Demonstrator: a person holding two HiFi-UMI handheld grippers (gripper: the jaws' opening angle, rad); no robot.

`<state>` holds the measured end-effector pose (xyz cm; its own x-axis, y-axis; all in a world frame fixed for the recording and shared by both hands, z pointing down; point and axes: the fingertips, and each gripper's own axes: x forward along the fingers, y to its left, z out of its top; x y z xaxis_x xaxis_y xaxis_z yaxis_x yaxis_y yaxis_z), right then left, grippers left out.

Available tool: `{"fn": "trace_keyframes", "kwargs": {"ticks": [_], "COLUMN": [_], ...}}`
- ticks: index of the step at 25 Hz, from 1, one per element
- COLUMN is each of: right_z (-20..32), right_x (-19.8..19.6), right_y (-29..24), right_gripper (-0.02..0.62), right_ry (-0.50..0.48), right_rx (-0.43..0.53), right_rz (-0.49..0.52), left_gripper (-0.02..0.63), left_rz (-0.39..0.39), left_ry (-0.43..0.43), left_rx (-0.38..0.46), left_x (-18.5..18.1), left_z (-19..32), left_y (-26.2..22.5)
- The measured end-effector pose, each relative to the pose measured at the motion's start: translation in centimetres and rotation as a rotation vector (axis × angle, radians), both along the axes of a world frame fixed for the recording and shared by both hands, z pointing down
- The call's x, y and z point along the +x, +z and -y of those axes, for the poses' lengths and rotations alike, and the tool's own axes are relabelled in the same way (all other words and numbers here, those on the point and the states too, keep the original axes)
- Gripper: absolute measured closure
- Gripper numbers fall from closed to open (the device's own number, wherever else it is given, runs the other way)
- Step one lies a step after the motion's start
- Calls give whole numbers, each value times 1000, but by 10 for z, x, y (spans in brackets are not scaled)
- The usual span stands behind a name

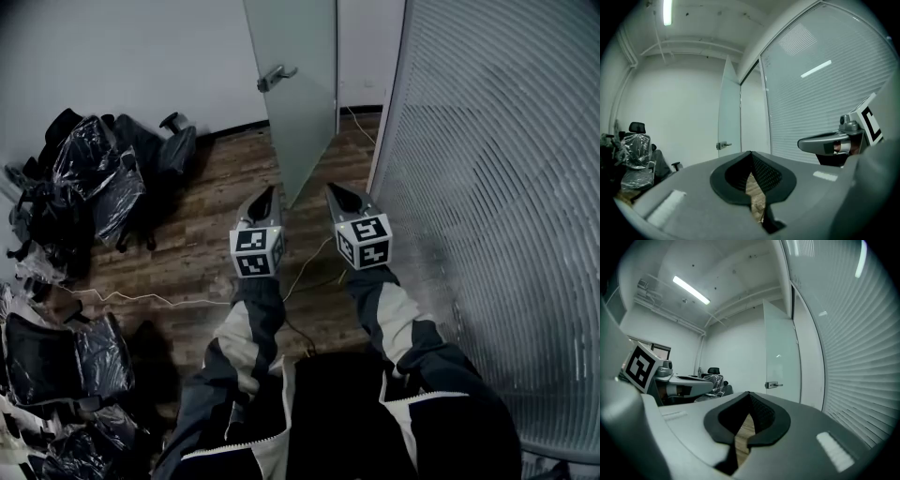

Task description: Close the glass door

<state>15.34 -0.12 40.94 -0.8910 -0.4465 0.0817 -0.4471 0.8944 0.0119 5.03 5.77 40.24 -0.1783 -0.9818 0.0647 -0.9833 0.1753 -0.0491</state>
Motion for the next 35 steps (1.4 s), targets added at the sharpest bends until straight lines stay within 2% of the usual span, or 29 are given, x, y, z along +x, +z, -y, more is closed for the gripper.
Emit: {"fn": "trace_keyframes", "kwargs": {"ticks": [10, 17, 24, 35], "right_z": [8, 9, 24, 83], "right_x": [9, -6, -70, -185], "right_y": [4, 30, 43, 26], "right_gripper": [589, 591, 591, 591], "right_ry": [-45, -73, -68, 57], "right_rx": [-16, -50, -34, -7], "right_rz": [-6, -34, -51, -43], "left_gripper": [603, 603, 603, 603], "left_rz": [-15, -33, -30, -11], "left_ry": [-38, -74, -54, 88], "left_rx": [-34, -82, -78, -47], "left_x": [6, -12, -74, -194], "left_z": [-1, -15, 8, 85], "left_y": [4, 33, 43, 24]}}
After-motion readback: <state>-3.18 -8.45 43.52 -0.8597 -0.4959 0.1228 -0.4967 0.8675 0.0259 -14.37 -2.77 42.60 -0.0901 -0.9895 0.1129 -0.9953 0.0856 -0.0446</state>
